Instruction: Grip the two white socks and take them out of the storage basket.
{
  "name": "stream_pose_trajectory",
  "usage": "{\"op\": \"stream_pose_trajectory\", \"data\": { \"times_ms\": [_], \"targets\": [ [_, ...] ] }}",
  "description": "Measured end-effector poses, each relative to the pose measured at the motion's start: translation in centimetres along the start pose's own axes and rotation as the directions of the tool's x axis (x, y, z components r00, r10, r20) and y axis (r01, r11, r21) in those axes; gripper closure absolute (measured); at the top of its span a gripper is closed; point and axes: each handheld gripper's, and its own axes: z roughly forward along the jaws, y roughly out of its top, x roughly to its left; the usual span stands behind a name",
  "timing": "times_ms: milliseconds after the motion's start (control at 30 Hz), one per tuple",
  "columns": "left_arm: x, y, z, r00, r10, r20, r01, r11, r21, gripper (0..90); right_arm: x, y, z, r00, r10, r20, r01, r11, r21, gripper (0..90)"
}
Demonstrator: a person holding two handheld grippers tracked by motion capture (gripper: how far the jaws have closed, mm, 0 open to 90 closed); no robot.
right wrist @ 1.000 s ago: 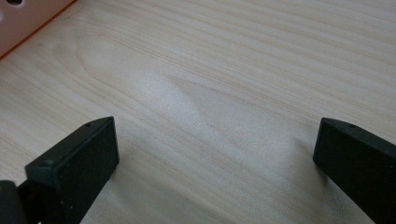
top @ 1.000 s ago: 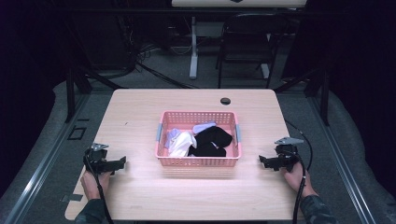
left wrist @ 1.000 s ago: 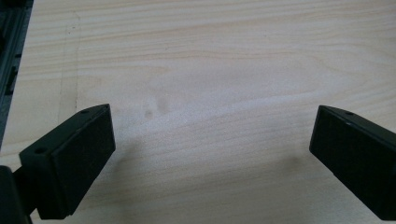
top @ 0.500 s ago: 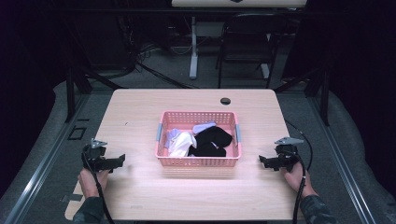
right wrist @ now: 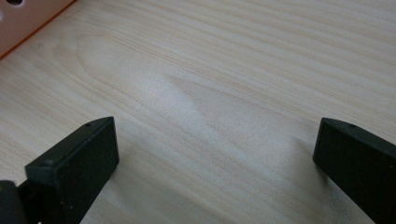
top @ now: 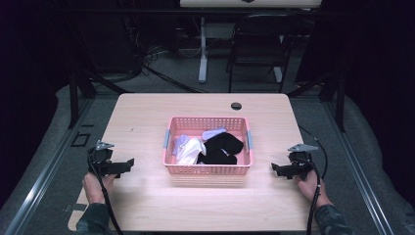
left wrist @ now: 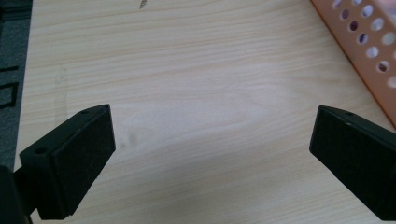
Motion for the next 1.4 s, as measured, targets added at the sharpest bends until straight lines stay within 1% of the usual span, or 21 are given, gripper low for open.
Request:
{"op": "stream_pose_trajectory", "data": {
  "times_ms": [67,100,167,200,267,367,467,533,567,800,867,900,967,1067,1167,1200,1233,1300,1333,1367,1400],
  "targets": [
    [-0.3,0.3,-0.2,0.9999,0.004,0.011,-0.004,1.0000,0.004,0.4,0.0,0.0,0.0,1.0000,0.000,0.000,0.000,1.000,0.000,0.0],
    [-0.7,0.7,-0.3,0.9997,0.007,0.021,-0.007,1.0000,0.004,0.3,0.0,0.0,0.0,1.0000,0.001,0.000,-0.001,1.000,0.002,0.0],
    [-0.8,0.8,-0.4,0.9996,0.009,0.025,-0.009,1.0000,0.003,0.4,0.0,0.0,0.0,1.0000,0.000,0.000,0.000,1.000,0.000,0.0],
    [-1.2,1.1,-0.5,0.9993,0.020,0.033,-0.020,0.9998,0.005,0.4,0.0,0.0,0.0,1.0000,0.000,0.000,0.000,1.000,0.000,0.0],
    [-1.3,1.3,-0.6,0.9989,0.026,0.038,-0.026,0.9996,0.009,0.3,0.0,0.0,0.0,1.0000,0.000,0.000,0.000,1.000,0.000,0.0],
    [-1.9,2.0,-0.9,0.9982,0.033,0.049,-0.033,0.9994,0.001,0.3,0.0,0.0,0.0,1.0000,0.000,0.000,0.000,1.000,0.000,0.0],
    [-2.3,2.3,-1.1,0.9977,0.039,0.055,-0.039,0.9992,0.000,0.3,0.0,0.0,0.0,1.0000,0.001,0.002,-0.001,1.000,0.001,0.0],
    [-2.5,2.6,-1.2,0.9970,0.047,0.062,-0.047,0.9989,-0.001,0.3,0.0,0.0,0.0,1.0000,0.000,0.000,0.000,1.000,0.000,0.0],
    [-2.7,2.8,-1.2,0.9964,0.046,0.072,-0.046,0.9990,-0.005,0.3,0.0,0.0,0.0,1.0000,0.001,0.002,-0.001,1.000,0.001,0.0],
    [-4.0,4.3,-1.4,0.9931,0.069,0.095,-0.068,0.9976,-0.010,0.3,0.0,0.0,0.0,1.0000,0.001,0.002,-0.001,1.000,0.001,0.0],
    [-4.5,4.8,-1.4,0.9910,0.083,0.105,-0.083,0.9965,-0.007,0.3,0.0,0.0,0.0,1.0000,0.001,0.000,-0.001,1.000,0.002,0.0],
    [-4.9,5.4,-1.5,0.9891,0.095,0.113,-0.095,0.9955,-0.009,0.3,0.0,0.0,0.0,1.0000,0.001,0.001,-0.001,1.000,0.002,0.0],
    [-5.1,5.7,-1.5,0.9879,0.097,0.121,-0.096,0.9953,-0.007,0.3,0.0,0.0,0.0,1.0000,0.001,0.001,-0.001,1.000,0.002,0.0],
    [-5.9,6.6,-1.6,0.9852,0.115,0.127,-0.114,0.9934,-0.015,0.3,0.0,0.0,0.0,1.0000,0.001,0.000,-0.001,1.000,0.002,0.0],
    [-6.7,7.3,-1.5,0.9808,0.138,0.137,-0.137,0.9904,-0.016,0.3,0.0,0.0,0.0,1.0000,0.001,0.001,-0.001,1.000,0.002,0.0],
    [-6.9,7.6,-1.4,0.9799,0.139,0.143,-0.138,0.9902,-0.019,0.3,0.0,0.0,0.0,1.0000,0.001,0.001,-0.001,1.000,0.002,0.0],
    [-7.3,7.9,-1.4,0.9770,0.143,0.158,-0.142,0.9898,-0.018,0.3,0.0,0.0,0.0,1.0000,0.001,0.001,-0.001,1.000,0.001,0.0],
    [-7.6,8.1,-1.3,0.9772,0.140,0.159,-0.139,0.9901,-0.019,0.3,0.0,0.0,0.0,1.0000,0.001,0.001,-0.001,1.000,0.001,0.0],
    [-7.8,8.2,-1.2,0.9782,0.142,0.151,-0.140,0.9899,-0.023,0.3,0.0,0.0,0.0,1.0000,0.001,0.001,-0.001,1.000,0.001,0.0],
    [-8.0,8.5,-1.1,0.9741,0.149,0.171,-0.148,0.9888,-0.017,0.3,0.0,0.0,0.0,1.0000,0.001,0.002,-0.001,1.000,0.002,0.0],
    [-8.2,8.7,-1.0,0.9719,0.152,0.179,-0.152,0.9882,-0.013,0.3,0.0,0.0,0.0,1.0000,0.002,0.002,-0.002,1.000,0.000,0.0]
  ]
}}
